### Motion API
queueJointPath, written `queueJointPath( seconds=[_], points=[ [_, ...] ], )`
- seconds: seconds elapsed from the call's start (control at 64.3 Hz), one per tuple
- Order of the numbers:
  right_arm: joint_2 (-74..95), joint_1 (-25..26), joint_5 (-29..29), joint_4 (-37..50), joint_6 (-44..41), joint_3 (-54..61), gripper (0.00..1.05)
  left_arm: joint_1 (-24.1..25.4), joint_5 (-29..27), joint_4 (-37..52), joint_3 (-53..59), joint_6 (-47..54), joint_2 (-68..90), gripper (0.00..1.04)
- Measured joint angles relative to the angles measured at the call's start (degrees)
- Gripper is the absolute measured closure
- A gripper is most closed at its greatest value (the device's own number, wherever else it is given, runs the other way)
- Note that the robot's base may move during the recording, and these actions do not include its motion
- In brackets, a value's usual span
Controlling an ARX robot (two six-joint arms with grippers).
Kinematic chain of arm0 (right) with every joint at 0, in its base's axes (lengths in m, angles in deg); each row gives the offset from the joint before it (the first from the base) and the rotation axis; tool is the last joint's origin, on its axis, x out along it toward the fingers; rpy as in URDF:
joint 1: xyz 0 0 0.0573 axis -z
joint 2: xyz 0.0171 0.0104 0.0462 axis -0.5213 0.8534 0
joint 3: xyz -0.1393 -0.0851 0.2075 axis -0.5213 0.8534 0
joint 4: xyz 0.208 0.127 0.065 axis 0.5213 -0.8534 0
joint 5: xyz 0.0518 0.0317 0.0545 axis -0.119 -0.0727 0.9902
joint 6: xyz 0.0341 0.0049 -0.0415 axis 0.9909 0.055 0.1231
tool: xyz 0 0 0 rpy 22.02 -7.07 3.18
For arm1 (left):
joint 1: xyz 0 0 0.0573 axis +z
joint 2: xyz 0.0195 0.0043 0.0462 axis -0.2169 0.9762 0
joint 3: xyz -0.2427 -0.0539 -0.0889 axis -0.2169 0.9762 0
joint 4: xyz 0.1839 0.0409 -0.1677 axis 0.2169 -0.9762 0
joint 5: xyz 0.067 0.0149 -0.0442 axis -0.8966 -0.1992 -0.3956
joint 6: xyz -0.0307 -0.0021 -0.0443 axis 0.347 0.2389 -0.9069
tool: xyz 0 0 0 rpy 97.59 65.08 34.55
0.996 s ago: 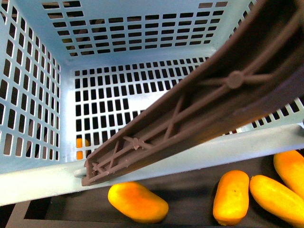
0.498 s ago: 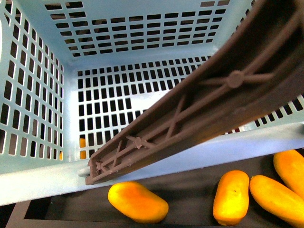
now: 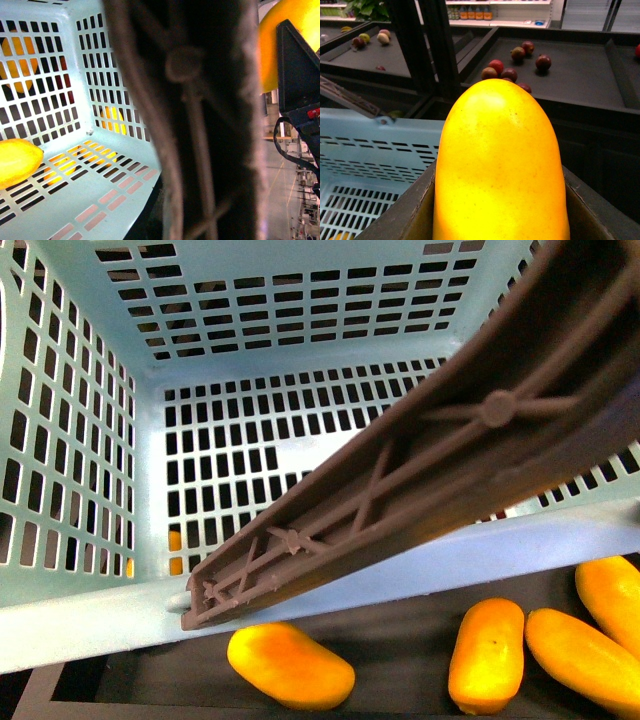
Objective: Pick lemon and mango into basket
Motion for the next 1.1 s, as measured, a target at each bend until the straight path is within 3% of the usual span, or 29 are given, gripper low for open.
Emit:
queueJointPath(
  seconds=[0.436, 0.545, 0.747, 0.887, 1.105],
  points=[
    [1.49, -12.81, -7.67, -0.44, 0.0, 2.8, 0.49, 0.0, -0.02, 0.0, 0.0, 0.02, 0.0, 1.0],
    [2.23, -14.23, -9.46, -0.35, 0.28, 3.43, 0.34, 0.0, 0.0, 0.0, 0.0, 0.0, 0.0, 1.0],
    [2.34, -14.99, -12.04, -0.09, 1.36, 4.09, 0.08, 0.0, -0.24, -0.02, 0.0, 0.15, 0.0, 1.0],
    [1.64, -14.21, -15.43, 1.2, 2.54, 5.01, 0.09, 0.0, -0.04, -0.04, 0.02, -0.44, 0.04, 1.0],
    [-4.61, -10.82, -26.49, 3.76, 2.71, 8.76, 0.12, 0.02, -0.35, -0.04, 0.02, -0.17, 0.04, 1.0]
  ],
)
